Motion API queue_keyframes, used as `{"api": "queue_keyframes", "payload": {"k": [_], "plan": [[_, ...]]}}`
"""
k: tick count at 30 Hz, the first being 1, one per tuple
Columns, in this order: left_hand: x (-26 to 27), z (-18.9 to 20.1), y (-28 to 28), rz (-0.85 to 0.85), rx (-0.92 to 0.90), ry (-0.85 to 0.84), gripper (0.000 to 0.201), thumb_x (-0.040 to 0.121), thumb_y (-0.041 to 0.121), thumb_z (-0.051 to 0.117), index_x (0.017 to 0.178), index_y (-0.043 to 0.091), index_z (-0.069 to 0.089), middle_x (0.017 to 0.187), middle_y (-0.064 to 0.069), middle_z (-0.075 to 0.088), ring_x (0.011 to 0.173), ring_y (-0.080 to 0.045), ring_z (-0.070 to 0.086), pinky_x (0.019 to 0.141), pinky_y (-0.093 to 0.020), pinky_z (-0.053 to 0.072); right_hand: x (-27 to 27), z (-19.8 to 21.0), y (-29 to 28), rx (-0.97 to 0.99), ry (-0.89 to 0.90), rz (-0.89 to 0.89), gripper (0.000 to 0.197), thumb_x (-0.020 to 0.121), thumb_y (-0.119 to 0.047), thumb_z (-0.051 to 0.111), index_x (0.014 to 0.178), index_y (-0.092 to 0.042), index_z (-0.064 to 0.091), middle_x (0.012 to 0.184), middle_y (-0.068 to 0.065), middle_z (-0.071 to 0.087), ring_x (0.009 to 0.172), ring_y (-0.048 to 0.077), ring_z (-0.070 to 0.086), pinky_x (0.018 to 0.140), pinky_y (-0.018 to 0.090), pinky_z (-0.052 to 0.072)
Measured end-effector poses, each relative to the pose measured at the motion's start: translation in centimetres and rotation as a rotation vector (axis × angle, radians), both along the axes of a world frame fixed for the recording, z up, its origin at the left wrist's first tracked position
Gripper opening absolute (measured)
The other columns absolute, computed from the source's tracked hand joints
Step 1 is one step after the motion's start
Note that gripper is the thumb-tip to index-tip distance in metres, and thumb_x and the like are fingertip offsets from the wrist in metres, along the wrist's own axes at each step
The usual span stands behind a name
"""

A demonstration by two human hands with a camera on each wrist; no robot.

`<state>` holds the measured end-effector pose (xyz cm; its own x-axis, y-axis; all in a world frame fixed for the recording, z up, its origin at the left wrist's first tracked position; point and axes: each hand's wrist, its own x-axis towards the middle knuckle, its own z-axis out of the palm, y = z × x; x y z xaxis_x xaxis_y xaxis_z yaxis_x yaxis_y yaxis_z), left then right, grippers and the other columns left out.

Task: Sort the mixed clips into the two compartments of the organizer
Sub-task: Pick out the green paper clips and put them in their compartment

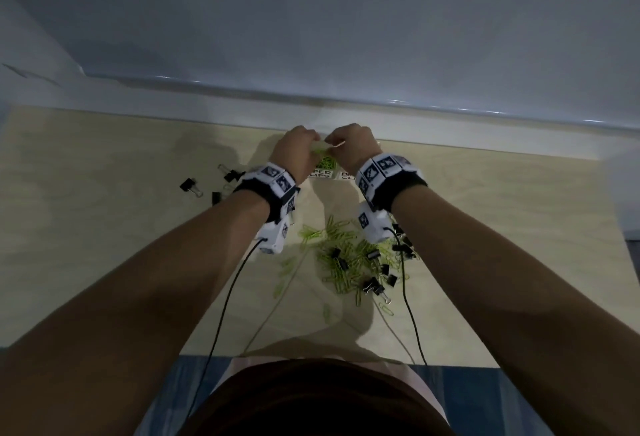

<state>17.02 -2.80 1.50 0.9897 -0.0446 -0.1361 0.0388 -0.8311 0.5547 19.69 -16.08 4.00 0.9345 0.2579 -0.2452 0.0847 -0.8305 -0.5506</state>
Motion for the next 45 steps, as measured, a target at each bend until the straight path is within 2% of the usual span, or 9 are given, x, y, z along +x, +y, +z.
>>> {"api": "queue_keyframes", "payload": {"k": [2,5,10,15,19,23,31,39,45], "plan": [[-2.4,-0.2,0.5,-0.111,0.023,-0.071,0.035,0.085,0.018,0.063,0.119,0.011,0.060,0.120,-0.009,0.056,0.108,-0.026,0.055,0.093,-0.034,0.043,-1.8,-0.3,-1.3,-0.031,-0.056,0.069,0.028,0.084,0.000,0.051,0.103,-0.009,0.070,0.106,0.011,0.069,0.097,0.024,0.064,0.088,0.027,0.049],[-7.0,-1.4,0.7,-0.314,0.047,0.088,0.041,0.083,0.022,0.065,0.123,0.017,0.056,0.122,-0.002,0.050,0.110,-0.020,0.050,0.095,-0.032,0.042,-5.6,-2.5,-4.0,-0.130,0.072,0.181,0.030,0.082,0.002,0.057,0.105,-0.015,0.065,0.112,0.005,0.064,0.100,0.021,0.061,0.091,0.030,0.051],[-10.5,-5.2,-0.5,-0.414,0.202,0.296,0.071,0.072,0.030,0.077,0.133,0.014,0.044,0.127,-0.006,0.040,0.119,-0.024,0.039,0.101,-0.039,0.041,-8.9,-6.0,-5.4,-0.383,0.155,0.544,0.065,0.075,-0.011,0.067,0.133,-0.030,0.044,0.131,-0.002,0.040,0.114,0.023,0.039,0.097,0.039,0.045],[-10.8,-6.4,-1.1,-0.318,0.114,0.249,0.038,0.077,0.017,0.072,0.112,0.012,0.057,0.116,-0.008,0.050,0.109,-0.025,0.049,0.093,-0.035,0.043,-9.7,-6.8,-5.1,-0.358,0.155,0.530,0.054,0.074,-0.008,0.067,0.122,-0.025,0.051,0.126,0.000,0.042,0.111,0.025,0.041,0.094,0.036,0.043],[-10.5,-6.5,-1.1,-0.259,0.053,0.278,0.020,0.082,0.012,0.066,0.101,0.010,0.062,0.107,-0.010,0.060,0.100,-0.026,0.056,0.086,-0.034,0.045,-10.4,-6.8,-5.1,-0.267,0.174,0.476,0.030,0.072,0.003,0.060,0.098,-0.013,0.058,0.105,0.005,0.056,0.097,0.026,0.056,0.085,0.038,0.049],[-10.5,-6.2,-1.3,-0.267,0.048,0.273,0.012,0.083,0.011,0.062,0.095,0.009,0.065,0.100,-0.009,0.066,0.094,-0.025,0.061,0.082,-0.035,0.051,-11.0,-7.1,-5.7,-0.242,0.180,0.383,0.020,0.075,0.003,0.055,0.090,-0.010,0.058,0.096,0.009,0.062,0.087,0.028,0.060,0.078,0.036,0.051],[-9.4,-4.7,-1.1,-0.240,-0.044,0.240,0.008,0.082,0.008,0.062,0.090,0.009,0.064,0.092,-0.006,0.067,0.085,-0.021,0.062,0.079,-0.032,0.053,-10.4,-6.6,-7.4,-0.027,0.246,0.072,0.014,0.079,-0.003,0.065,0.075,-0.016,0.062,0.079,-0.007,0.063,0.076,0.011,0.060,0.067,0.015,0.044],[-2.1,-1.1,0.0,0.119,-0.332,0.010,0.010,0.080,0.011,0.069,0.088,0.007,0.063,0.084,-0.003,0.066,0.073,-0.015,0.059,0.068,-0.022,0.048,-3.3,-2.2,-3.2,0.291,0.026,-0.134,0.021,0.078,0.006,0.062,0.068,-0.013,0.065,0.065,0.000,0.066,0.056,0.005,0.060,0.054,0.018,0.051],[-0.2,-1.3,0.3,0.249,-0.436,0.020,0.020,0.079,0.010,0.070,0.095,0.004,0.061,0.091,-0.007,0.063,0.080,-0.017,0.058,0.072,-0.027,0.050,0.6,-2.2,1.2,0.302,-0.092,-0.284,0.017,0.077,0.003,0.062,0.078,-0.013,0.068,0.076,0.000,0.066,0.069,0.011,0.060,0.056,0.009,0.046]]}}
